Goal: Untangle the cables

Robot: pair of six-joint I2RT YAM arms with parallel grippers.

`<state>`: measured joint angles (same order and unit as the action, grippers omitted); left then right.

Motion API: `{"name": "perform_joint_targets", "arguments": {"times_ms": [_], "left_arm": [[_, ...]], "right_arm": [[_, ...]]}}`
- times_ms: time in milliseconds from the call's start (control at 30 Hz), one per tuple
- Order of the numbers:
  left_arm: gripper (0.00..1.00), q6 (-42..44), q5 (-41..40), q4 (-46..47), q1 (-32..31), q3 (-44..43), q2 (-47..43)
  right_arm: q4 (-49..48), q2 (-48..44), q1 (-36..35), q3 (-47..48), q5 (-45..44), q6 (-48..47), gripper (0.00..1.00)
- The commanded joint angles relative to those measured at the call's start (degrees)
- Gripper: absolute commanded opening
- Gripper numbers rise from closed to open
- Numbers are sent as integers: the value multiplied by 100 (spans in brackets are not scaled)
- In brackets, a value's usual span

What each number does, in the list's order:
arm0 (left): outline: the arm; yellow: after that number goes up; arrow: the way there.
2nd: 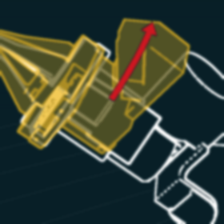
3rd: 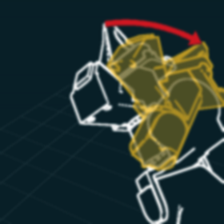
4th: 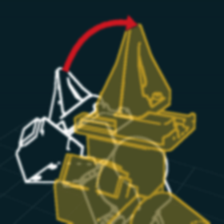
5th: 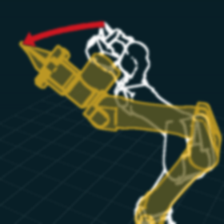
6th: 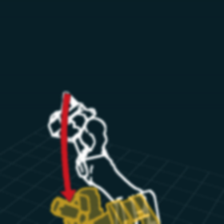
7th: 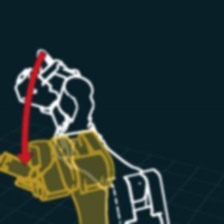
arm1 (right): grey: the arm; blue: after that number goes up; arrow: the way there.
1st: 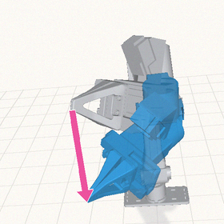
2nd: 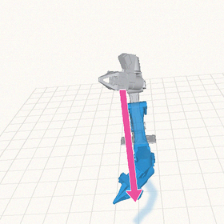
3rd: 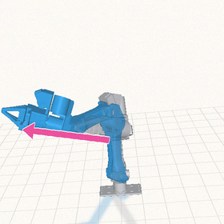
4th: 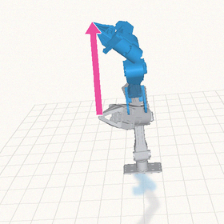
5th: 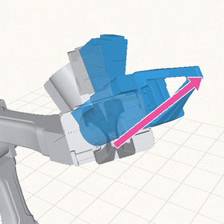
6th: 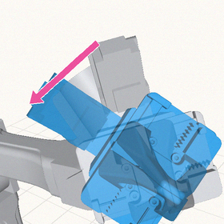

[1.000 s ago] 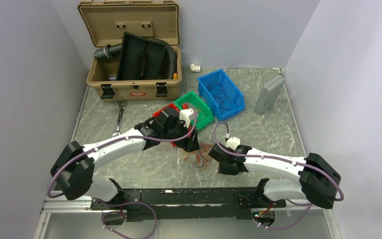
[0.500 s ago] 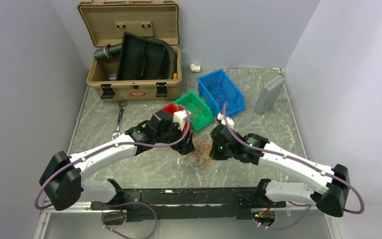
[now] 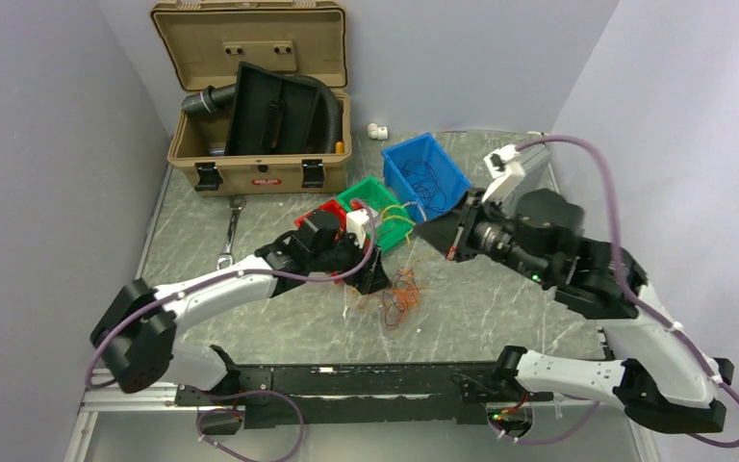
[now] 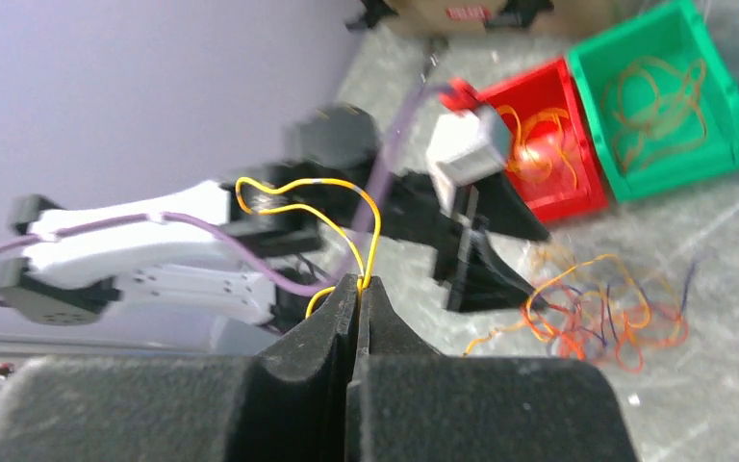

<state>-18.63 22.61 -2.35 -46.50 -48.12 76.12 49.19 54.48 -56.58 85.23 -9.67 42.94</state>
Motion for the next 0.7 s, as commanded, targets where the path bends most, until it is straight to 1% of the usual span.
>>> {"name": "perform_joint_targets", "arguments": {"times_ms": [0, 167, 300, 400, 433, 533, 667], "left_arm": [[81, -390, 382, 955, -80, -135, 710], [78, -929, 626, 1793, -355, 21, 1416], [76, -1373, 713, 2422, -762, 36, 2022], [70, -1578, 683, 2696, -1035, -35, 2467], [66, -1637, 679, 2809, -1103, -39, 2576], [49, -1819, 759, 3116, -1249, -27, 2893], [35, -1907, 769, 3177, -1389, -10, 3053]], "right_arm": [[-451, -111, -21, 727, -347, -373, 0], [-528, -99, -23, 1620, -977, -688, 0], [-815, -155, -20, 1828, -1375, -916, 0], [-1068, -206, -20, 1805, -1645, -1097, 0], [-1147, -216, -20, 1812, -1769, -1185, 0], [-1444, -230, -21, 1847, -2113, -1466, 0], [-1762, -126, -20, 2023, -2516, -1846, 0]]}}
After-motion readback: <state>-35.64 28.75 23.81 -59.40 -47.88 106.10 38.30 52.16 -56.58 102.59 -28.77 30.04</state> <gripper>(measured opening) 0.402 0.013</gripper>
